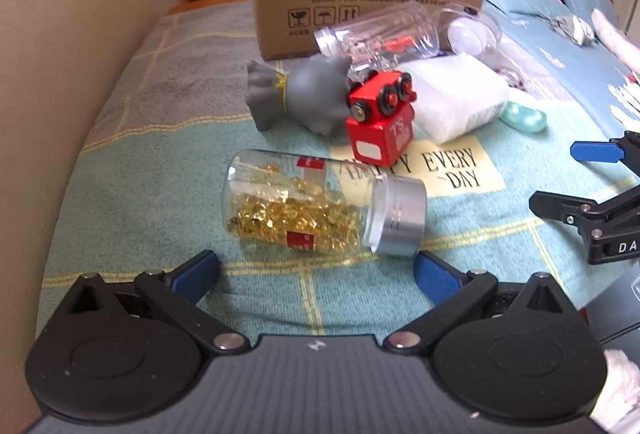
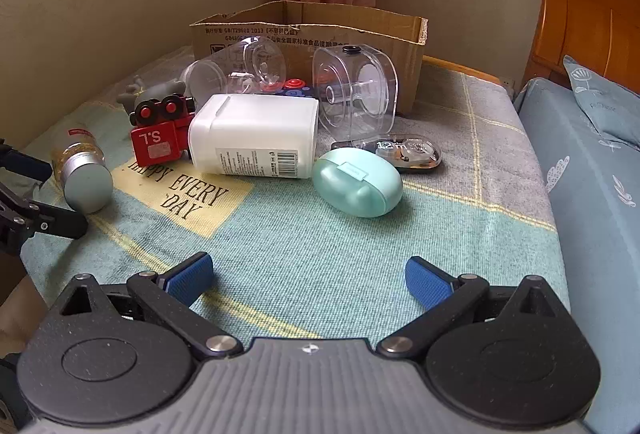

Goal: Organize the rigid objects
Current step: 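Grasp the capsule jar with the left tool while the right tool grasps the mint-green case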

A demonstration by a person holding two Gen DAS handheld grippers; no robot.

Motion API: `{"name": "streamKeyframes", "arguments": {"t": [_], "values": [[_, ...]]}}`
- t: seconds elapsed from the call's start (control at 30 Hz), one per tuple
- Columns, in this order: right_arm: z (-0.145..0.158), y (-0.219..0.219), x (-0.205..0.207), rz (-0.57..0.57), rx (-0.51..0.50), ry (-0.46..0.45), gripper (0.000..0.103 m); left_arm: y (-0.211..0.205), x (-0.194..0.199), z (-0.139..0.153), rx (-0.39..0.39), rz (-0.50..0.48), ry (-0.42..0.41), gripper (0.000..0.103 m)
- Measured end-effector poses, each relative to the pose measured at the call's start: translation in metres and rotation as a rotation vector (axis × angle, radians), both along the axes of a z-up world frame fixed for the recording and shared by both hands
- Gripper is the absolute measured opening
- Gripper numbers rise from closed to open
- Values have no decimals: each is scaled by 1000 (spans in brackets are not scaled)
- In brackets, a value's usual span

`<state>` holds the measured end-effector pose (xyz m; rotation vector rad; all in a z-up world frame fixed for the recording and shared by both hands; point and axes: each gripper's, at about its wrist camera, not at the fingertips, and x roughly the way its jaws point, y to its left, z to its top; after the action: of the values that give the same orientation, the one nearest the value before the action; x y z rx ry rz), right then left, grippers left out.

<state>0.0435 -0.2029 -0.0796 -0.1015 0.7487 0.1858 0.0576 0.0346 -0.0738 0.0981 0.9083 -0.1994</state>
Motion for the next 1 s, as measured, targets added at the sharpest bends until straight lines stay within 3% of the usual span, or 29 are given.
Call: {"name": "streamKeyframes", "arguments": {"t": [0.13, 0.37, 0.57, 0.83, 0.93, 1.0], "values": [[0, -2, 11, -7, -2, 14, 103, -3, 1, -2, 12, -9, -50, 103], [0, -8, 23, -7, -5, 17, 103, 0, 11, -2, -7, -17, -45, 103], [4, -24, 43, -29, -34, 56, 103, -4, 12, -1, 24, -22, -57, 102], [2, -26, 62, 47, -21, 30, 103, -4, 14, 0, 14, -14, -65, 102], [3, -25, 64, 99, -11, 18, 98, -3, 16, 0, 3, -8, -54, 102], [4, -23, 64, 138, -10, 10, 88, -4, 16, 0, 0, -12, -56, 102]]}}
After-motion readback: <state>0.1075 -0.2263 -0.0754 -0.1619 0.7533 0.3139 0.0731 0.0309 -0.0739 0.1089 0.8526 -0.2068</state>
